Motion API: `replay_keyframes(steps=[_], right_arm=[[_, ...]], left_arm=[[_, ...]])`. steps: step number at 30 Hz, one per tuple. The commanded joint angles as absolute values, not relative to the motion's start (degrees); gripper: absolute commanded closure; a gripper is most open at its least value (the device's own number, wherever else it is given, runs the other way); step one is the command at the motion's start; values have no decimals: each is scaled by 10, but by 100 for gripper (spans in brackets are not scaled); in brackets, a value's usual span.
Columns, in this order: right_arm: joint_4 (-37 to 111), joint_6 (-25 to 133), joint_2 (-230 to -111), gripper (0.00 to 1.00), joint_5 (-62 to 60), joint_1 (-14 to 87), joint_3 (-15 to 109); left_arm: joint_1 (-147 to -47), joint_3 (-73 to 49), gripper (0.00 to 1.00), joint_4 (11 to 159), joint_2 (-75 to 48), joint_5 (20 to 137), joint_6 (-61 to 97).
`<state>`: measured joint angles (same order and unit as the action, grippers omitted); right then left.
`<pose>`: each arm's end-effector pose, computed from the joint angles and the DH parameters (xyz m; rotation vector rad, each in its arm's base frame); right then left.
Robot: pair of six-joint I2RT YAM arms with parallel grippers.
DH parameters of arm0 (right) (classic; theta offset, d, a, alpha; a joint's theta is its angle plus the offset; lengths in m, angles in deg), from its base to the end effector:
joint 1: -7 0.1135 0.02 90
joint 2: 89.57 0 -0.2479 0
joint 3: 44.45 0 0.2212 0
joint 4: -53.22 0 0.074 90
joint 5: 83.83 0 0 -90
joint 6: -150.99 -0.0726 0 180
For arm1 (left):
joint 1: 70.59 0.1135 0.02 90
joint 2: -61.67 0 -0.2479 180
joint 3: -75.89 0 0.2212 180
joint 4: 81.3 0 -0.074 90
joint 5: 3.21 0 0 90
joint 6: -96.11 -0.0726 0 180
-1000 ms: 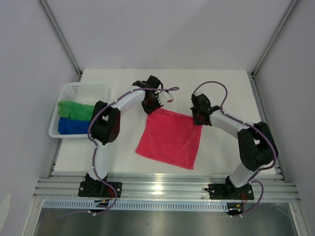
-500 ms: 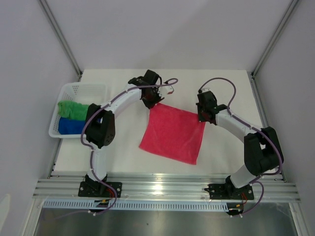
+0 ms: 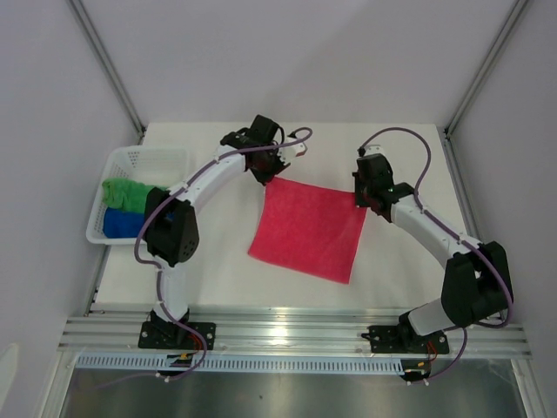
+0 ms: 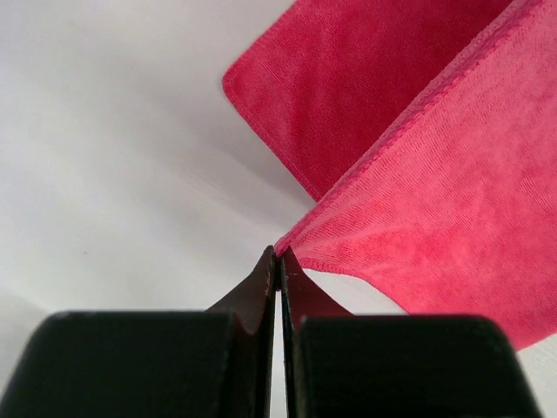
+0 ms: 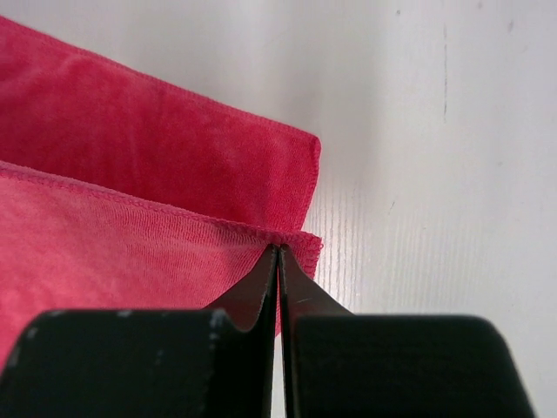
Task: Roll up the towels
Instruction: Fold the towel
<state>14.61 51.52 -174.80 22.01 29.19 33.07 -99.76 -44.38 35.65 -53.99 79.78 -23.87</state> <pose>0.3019 0.1017 0.2268 -0.1294 2.3374 -0.0573 0.3662 -0.2145 0.2303 1.3153 2.2270 -0.1532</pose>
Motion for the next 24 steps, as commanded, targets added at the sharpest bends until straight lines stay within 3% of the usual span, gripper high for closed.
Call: replay_keyframes(steps=[1, 24], right_arm=[[149, 508, -1709, 100, 236, 288, 355], [173, 529, -1805, 100, 204, 257, 376]], left_arm=[[-994, -476, 99, 361, -489, 799, -232], [-995, -555, 99, 345, -614, 817, -234]])
